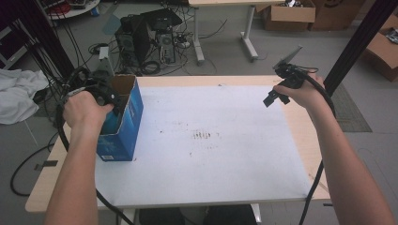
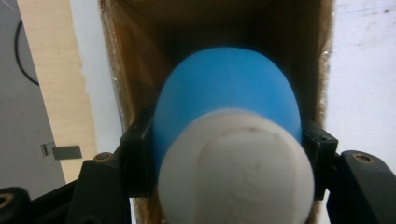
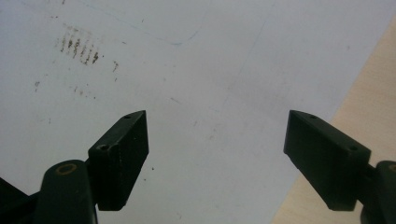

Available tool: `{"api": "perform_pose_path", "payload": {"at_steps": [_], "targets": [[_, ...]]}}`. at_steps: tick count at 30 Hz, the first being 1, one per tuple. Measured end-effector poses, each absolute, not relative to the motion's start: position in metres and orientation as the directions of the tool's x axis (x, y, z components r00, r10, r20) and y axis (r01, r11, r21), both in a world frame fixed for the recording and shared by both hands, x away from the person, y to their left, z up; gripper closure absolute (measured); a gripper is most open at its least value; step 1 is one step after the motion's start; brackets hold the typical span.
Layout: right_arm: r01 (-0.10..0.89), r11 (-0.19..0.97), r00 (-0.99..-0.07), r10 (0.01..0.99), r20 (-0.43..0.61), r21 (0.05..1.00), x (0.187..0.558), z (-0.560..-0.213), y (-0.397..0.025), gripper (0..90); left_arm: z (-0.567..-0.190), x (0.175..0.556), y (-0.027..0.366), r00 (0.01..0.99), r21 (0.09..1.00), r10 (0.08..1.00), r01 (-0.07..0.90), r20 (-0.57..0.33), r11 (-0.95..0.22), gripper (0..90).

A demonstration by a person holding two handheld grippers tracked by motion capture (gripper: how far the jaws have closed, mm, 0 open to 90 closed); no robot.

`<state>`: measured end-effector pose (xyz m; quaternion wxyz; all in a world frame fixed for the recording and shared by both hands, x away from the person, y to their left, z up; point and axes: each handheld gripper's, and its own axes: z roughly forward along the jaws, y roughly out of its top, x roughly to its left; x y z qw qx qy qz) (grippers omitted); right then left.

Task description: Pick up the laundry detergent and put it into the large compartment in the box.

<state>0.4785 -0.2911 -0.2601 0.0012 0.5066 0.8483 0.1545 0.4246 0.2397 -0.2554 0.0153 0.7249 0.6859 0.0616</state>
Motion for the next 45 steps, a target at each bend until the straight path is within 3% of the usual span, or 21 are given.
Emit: {"api": "perform_pose_path", "payload": {"at_steps": [13, 45], "targets": [[0.860, 0.439, -0.486, 0.861, 0.152, 0.262, 0.478, -0.262, -0.292, 22.5, -0.278, 0.426, 0.243, 0.047, 0.057, 0.997, 0.997, 0.059, -0.051, 38.4], [0.856, 0.445, -0.493, 0.856, 0.156, 0.261, 0.478, -0.262, -0.289, 22.7, -0.278, 0.421, 0.242, 0.062, 0.062, 0.996, 0.996, 0.066, -0.066, 37.2]]}}
